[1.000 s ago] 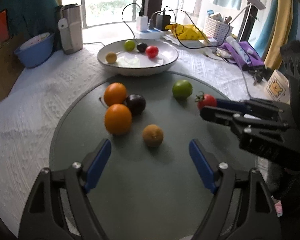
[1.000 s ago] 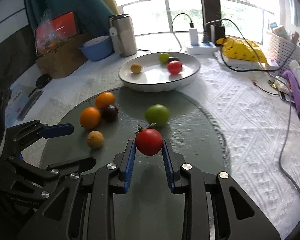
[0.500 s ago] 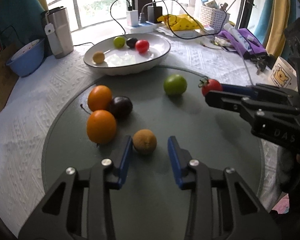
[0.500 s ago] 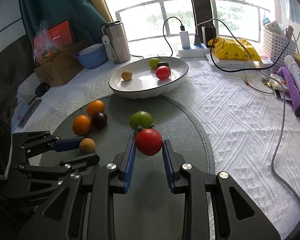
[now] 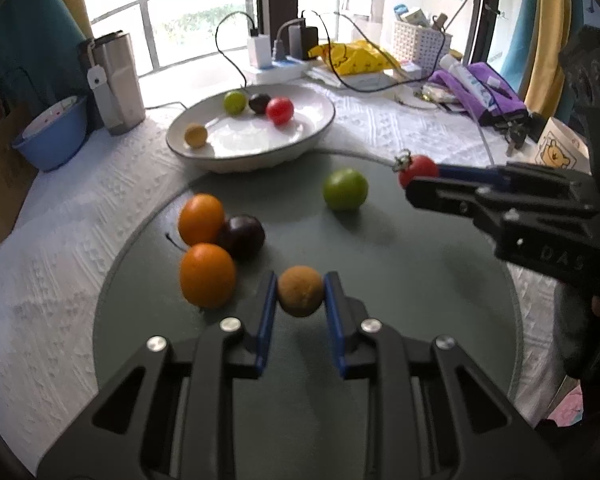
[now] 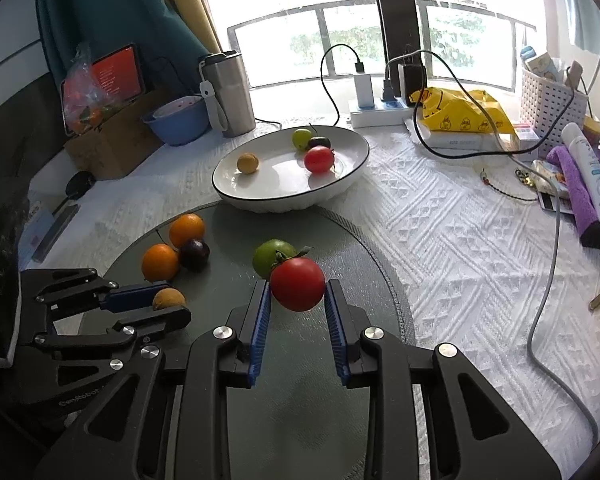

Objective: Organize fruits
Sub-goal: 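Carry the brown fruit in the left tool while the right tool carries the tomato to the plate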

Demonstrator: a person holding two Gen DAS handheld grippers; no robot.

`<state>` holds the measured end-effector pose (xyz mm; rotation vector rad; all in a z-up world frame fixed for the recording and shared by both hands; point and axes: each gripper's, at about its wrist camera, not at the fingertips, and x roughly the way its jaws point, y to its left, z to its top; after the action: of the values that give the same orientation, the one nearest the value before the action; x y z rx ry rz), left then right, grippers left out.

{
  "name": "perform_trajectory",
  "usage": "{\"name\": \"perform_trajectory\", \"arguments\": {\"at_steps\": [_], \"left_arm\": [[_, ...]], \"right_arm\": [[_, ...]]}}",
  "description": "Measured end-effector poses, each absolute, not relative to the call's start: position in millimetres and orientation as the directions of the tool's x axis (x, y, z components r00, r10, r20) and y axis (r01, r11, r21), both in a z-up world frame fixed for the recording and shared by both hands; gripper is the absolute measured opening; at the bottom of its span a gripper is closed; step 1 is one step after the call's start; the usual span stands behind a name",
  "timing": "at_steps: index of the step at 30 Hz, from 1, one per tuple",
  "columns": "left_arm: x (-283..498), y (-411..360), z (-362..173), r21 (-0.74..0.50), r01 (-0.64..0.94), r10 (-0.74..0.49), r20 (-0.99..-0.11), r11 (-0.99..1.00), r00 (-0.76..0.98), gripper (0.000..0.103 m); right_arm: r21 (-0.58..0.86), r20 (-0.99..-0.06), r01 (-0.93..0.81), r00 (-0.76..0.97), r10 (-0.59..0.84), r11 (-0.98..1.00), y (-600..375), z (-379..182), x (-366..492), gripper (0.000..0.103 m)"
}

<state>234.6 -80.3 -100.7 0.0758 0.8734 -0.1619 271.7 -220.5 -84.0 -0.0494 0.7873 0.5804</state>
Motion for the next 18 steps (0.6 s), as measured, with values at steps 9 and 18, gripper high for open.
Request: {"name": "perform_trajectory", "arguments": {"at_steps": [9,18], "left_arm": [[245.8,-67.5,-80.1,-0.001,0.166,-0.115,-0.728,0.986,0.676,0.025],[266.5,-53.9,-69.2,0.006,0.165,-0.114,-0.701,0.986,0.704,0.025]], "right_arm": [[0.15,-0.68,-0.52,0.564,0.469,0.841,-210.1,-75.3,280.1,0.03],[0.14,-0.682,-0.524,0.564,0.465,0.84,-199.2,-70.3,297.4,0.03]]}}
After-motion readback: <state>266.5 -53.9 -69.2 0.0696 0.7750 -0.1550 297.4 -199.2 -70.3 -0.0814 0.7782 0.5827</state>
